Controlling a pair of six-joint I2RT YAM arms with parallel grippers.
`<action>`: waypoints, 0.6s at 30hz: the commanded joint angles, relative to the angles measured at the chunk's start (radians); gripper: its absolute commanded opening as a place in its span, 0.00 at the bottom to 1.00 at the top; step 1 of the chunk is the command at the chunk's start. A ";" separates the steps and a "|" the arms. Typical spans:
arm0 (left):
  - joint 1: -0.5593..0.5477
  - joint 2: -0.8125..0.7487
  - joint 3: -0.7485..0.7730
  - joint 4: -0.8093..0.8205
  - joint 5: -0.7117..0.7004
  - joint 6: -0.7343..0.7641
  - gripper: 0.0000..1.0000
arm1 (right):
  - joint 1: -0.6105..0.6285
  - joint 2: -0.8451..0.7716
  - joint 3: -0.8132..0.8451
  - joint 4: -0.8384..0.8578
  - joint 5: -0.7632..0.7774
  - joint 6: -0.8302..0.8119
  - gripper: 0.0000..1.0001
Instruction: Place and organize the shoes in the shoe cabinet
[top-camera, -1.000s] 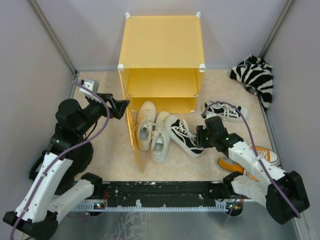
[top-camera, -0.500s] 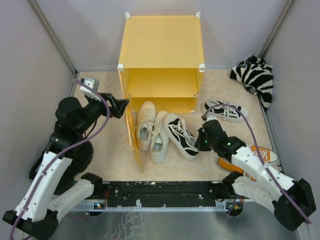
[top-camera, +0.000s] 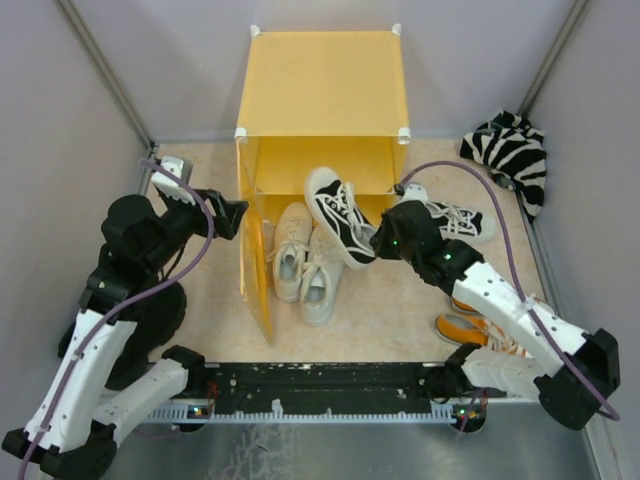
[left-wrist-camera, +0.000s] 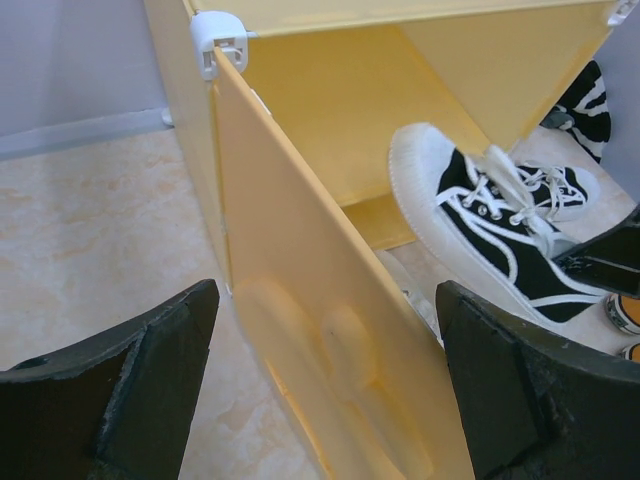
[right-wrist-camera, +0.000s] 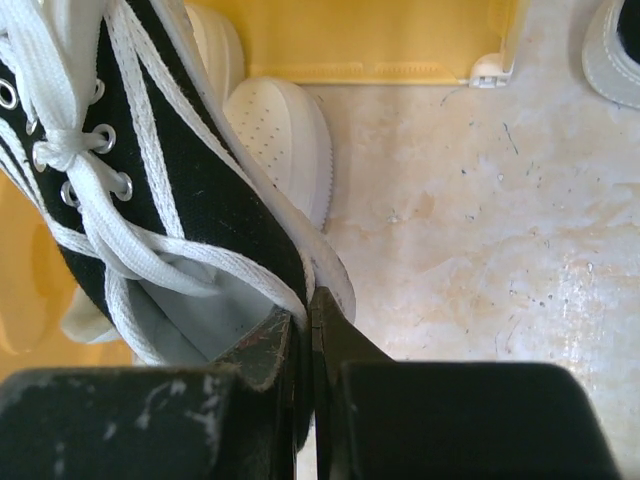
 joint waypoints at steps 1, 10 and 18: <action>-0.004 -0.006 0.062 -0.061 -0.018 0.046 0.95 | 0.015 0.067 0.103 0.178 0.074 0.029 0.00; -0.003 -0.023 0.081 -0.069 -0.022 0.060 0.96 | 0.017 0.220 0.285 0.262 0.065 0.025 0.00; -0.004 -0.050 0.064 -0.069 -0.011 0.058 0.96 | 0.030 0.381 0.370 0.339 0.094 0.064 0.00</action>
